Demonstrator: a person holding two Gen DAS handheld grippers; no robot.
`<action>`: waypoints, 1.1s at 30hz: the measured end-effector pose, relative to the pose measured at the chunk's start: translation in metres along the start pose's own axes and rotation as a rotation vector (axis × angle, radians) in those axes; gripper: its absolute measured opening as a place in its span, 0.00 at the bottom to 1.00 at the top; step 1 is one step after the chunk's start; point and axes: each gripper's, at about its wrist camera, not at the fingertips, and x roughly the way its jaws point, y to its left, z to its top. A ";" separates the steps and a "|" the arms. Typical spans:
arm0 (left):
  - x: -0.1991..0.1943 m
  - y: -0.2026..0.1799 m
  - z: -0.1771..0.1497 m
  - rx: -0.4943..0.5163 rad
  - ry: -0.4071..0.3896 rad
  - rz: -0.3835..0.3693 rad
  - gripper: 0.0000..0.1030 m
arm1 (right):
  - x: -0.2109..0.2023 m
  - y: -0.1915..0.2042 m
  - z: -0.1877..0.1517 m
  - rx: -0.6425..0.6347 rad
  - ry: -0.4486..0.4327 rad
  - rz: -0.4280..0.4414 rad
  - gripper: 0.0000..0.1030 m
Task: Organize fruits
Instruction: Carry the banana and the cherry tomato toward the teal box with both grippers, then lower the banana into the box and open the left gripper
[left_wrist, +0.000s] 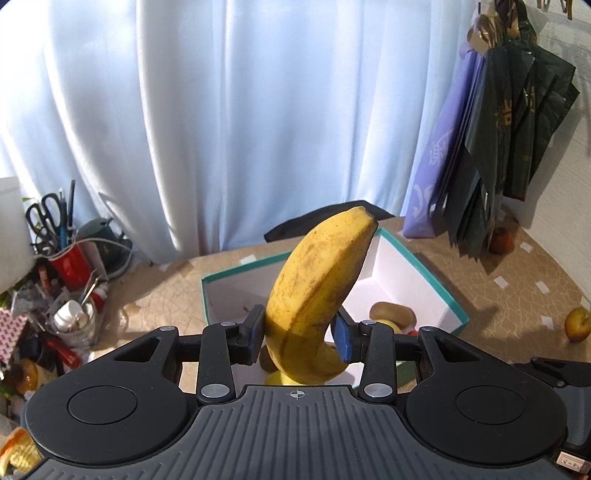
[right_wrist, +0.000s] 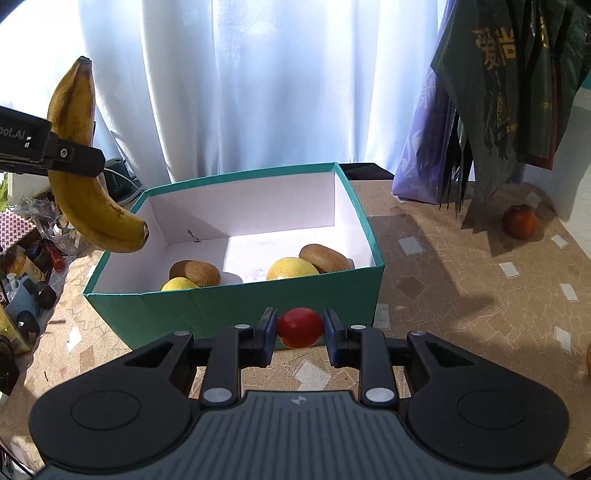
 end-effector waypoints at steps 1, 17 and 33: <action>0.002 0.000 0.002 -0.003 0.001 0.000 0.41 | -0.001 -0.001 0.000 0.002 -0.002 -0.003 0.25; 0.050 0.007 0.021 -0.036 0.020 0.057 0.41 | -0.011 -0.008 -0.004 0.037 -0.013 -0.046 0.25; 0.196 0.006 -0.006 -0.158 0.352 -0.067 0.41 | -0.032 -0.024 -0.015 0.088 -0.029 -0.136 0.25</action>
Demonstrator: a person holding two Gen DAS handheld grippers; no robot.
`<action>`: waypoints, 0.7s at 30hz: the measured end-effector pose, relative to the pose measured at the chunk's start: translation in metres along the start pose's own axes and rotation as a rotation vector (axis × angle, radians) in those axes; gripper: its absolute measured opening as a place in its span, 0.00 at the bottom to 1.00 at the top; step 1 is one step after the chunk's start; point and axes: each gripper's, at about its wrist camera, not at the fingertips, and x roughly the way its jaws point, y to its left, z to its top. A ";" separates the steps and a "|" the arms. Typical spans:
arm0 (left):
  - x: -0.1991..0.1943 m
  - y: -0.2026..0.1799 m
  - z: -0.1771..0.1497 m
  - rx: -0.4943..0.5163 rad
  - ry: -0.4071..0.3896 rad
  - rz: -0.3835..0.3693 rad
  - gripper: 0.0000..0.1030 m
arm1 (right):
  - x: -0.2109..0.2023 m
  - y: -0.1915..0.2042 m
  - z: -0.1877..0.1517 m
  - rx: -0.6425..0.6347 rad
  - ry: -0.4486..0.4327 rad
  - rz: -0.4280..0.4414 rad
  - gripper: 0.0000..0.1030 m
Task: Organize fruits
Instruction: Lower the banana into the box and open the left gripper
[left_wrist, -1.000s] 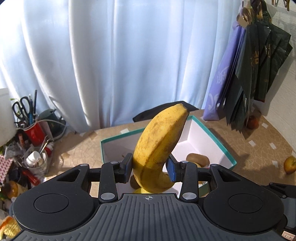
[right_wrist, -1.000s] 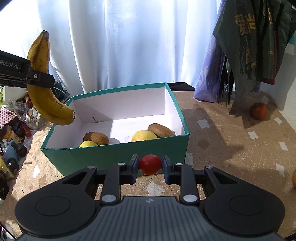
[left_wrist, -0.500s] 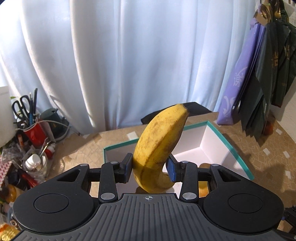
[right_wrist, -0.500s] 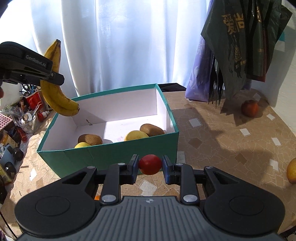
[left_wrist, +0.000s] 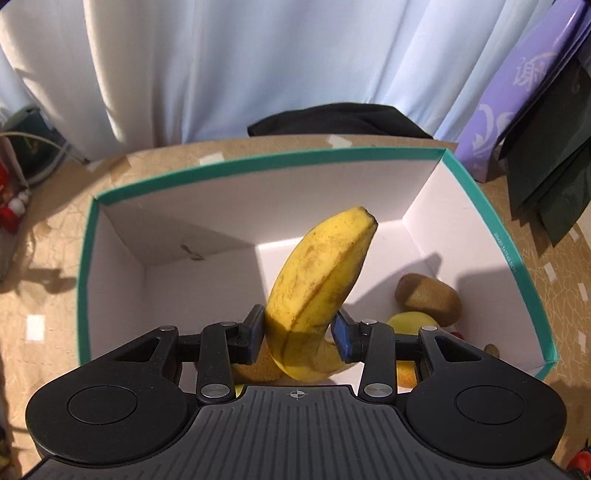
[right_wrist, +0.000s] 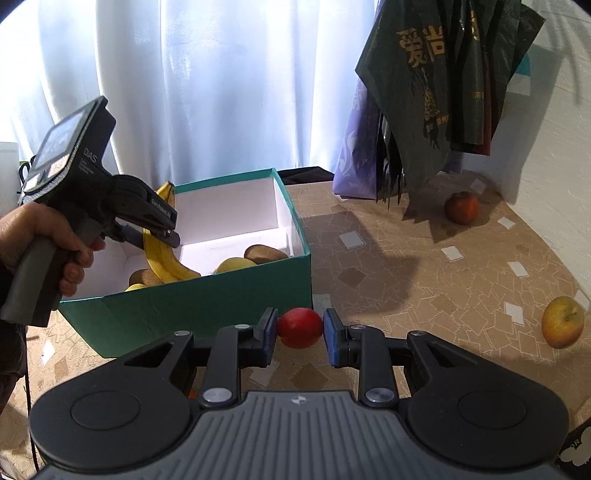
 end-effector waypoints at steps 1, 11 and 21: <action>0.004 -0.001 0.000 -0.004 0.009 0.005 0.40 | -0.001 -0.002 0.000 0.006 -0.001 -0.005 0.25; -0.009 0.007 0.006 -0.076 -0.051 0.059 0.86 | -0.002 -0.007 0.000 0.022 -0.004 -0.022 0.25; -0.121 0.016 -0.063 -0.186 -0.364 0.115 1.00 | 0.000 -0.002 0.020 -0.003 -0.050 -0.001 0.25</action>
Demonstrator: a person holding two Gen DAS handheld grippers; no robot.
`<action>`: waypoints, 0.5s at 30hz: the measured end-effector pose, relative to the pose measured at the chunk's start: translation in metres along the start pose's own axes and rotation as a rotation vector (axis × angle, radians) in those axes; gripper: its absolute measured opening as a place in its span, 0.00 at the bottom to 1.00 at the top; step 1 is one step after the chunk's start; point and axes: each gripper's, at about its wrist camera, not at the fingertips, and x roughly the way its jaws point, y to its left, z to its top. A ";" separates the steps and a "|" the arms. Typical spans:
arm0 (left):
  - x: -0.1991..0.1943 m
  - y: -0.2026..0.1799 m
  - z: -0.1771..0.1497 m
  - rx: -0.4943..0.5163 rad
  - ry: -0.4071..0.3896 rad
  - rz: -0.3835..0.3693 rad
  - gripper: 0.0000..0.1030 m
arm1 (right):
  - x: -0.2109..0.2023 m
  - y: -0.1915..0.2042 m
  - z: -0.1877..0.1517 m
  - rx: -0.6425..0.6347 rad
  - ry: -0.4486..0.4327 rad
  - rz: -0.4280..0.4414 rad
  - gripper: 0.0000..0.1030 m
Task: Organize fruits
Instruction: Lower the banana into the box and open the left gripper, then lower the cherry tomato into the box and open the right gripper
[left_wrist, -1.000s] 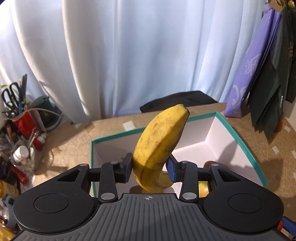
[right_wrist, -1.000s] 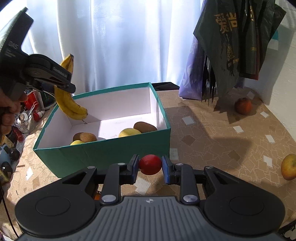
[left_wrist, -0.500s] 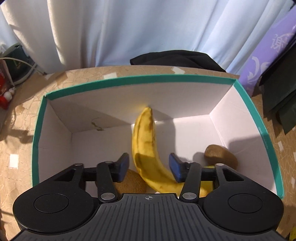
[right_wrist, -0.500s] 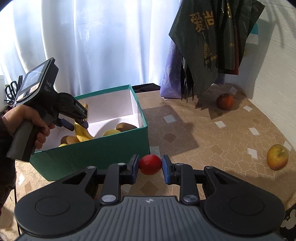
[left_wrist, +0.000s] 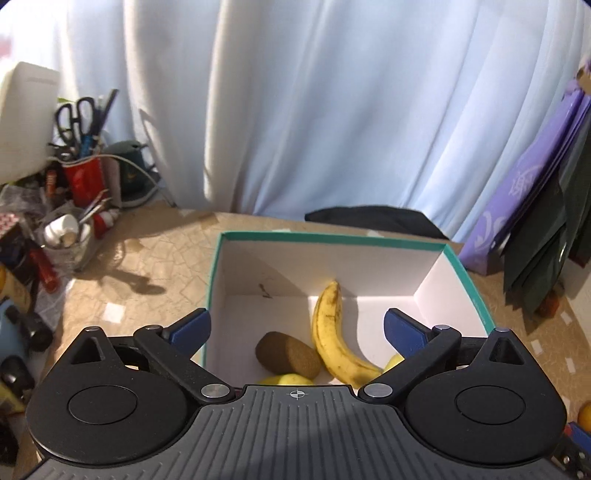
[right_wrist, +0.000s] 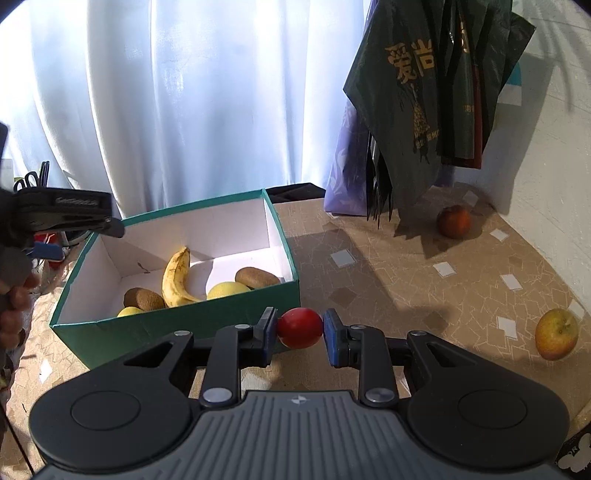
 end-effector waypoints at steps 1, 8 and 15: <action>-0.007 0.002 -0.005 -0.007 -0.018 0.012 1.00 | 0.001 0.002 0.003 -0.007 -0.005 0.004 0.25; -0.020 0.007 -0.028 0.021 0.002 0.097 1.00 | 0.018 0.019 0.026 -0.062 -0.048 0.057 0.25; -0.028 0.024 -0.039 -0.012 0.035 0.162 1.00 | 0.053 0.037 0.042 -0.111 -0.062 0.113 0.25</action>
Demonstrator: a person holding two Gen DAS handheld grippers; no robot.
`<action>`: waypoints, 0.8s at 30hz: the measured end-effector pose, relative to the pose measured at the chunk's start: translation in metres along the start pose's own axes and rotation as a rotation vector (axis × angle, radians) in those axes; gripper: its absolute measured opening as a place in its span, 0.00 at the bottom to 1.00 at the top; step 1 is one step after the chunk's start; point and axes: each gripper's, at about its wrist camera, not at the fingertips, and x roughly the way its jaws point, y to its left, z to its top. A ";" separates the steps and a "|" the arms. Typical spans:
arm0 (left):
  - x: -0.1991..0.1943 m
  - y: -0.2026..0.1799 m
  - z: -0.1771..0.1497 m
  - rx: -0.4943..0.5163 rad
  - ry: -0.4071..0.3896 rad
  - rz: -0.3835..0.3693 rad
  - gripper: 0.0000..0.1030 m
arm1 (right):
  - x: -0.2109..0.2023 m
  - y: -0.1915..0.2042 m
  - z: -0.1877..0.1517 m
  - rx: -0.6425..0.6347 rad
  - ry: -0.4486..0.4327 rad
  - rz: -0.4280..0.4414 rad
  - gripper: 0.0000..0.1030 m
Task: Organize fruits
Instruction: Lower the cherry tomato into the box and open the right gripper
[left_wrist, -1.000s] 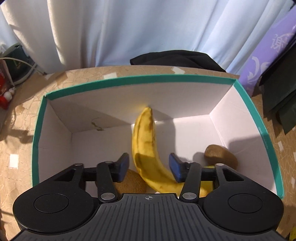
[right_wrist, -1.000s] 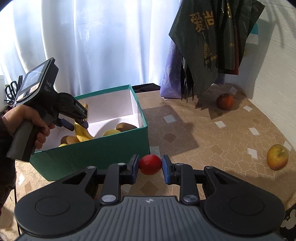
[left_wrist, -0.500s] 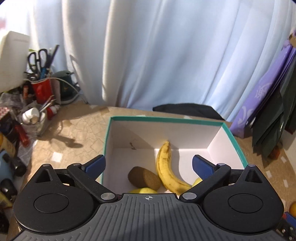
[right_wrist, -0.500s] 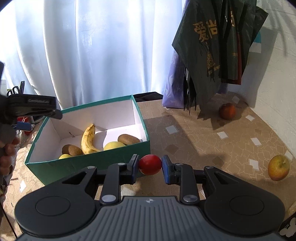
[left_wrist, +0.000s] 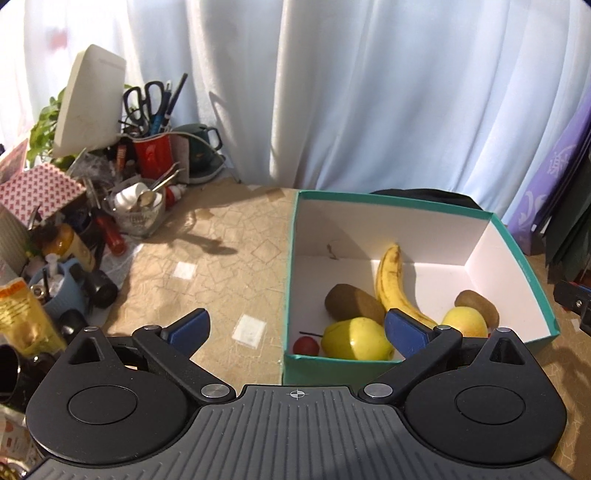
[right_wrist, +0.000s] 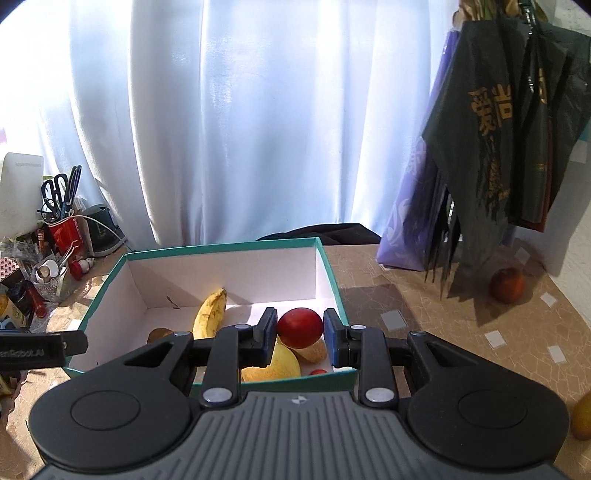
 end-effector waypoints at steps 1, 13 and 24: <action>-0.001 0.003 0.000 -0.006 0.002 0.009 1.00 | 0.008 0.002 0.001 0.001 0.012 0.004 0.26; -0.003 0.017 -0.002 -0.044 0.016 0.068 1.00 | 0.069 0.010 -0.004 -0.015 0.100 0.029 0.26; 0.000 0.014 -0.002 -0.034 0.035 0.074 1.00 | 0.099 0.009 -0.017 -0.094 0.114 -0.048 0.26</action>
